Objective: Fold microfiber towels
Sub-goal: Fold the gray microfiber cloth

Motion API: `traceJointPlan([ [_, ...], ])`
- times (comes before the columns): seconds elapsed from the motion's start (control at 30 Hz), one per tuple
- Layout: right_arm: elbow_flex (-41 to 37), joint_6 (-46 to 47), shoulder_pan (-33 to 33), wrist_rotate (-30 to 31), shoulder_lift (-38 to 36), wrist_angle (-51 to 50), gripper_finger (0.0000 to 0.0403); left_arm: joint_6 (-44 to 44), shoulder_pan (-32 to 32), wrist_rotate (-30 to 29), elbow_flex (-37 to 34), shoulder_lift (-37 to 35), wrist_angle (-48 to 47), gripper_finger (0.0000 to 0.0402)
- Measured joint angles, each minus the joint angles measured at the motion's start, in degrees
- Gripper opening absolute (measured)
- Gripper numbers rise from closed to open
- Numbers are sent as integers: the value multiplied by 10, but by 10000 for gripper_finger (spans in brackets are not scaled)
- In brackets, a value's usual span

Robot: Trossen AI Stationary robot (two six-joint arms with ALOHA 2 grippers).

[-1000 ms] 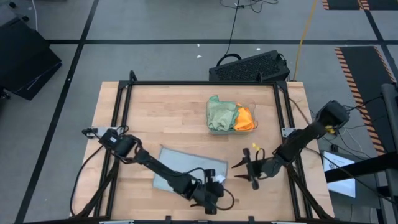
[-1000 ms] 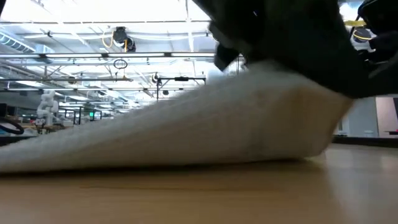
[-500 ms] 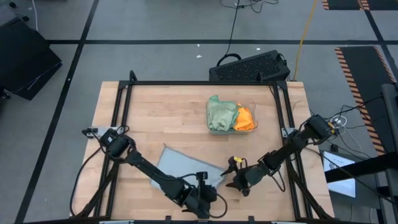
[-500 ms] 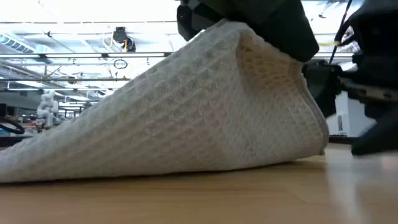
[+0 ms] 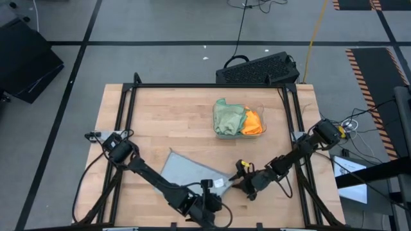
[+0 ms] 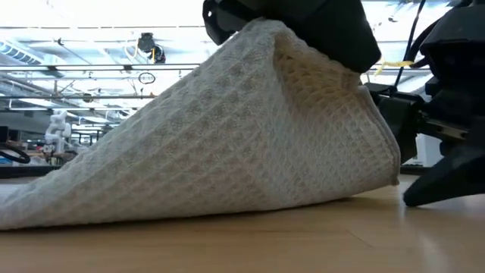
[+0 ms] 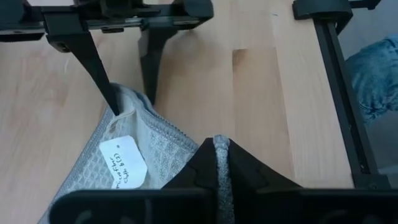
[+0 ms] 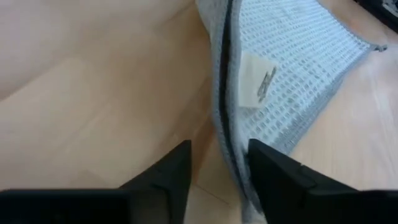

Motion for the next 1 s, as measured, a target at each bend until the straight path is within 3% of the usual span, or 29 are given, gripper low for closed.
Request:
traceJointPlan([
  [0.13,0,-8,-6,-6,0,-3,96,0,-4,0,0,0,-8,7],
  [0.3,3,4,-8,-55,-3,5,11,-2,-6,-14,0,0,-23,22],
  [0.43,31,54,-8,-59,-36,-34,11,20,-8,-23,0,-15,-66,10],
  [0.7,121,122,-21,-60,-174,-264,4,99,-8,-75,0,-106,-156,22],
  [0.83,164,117,-62,-60,-233,-352,3,155,-5,-114,1,-173,-197,11],
  [1.0,195,70,-135,-79,-283,-358,3,189,26,-158,1,-242,-255,15],
])
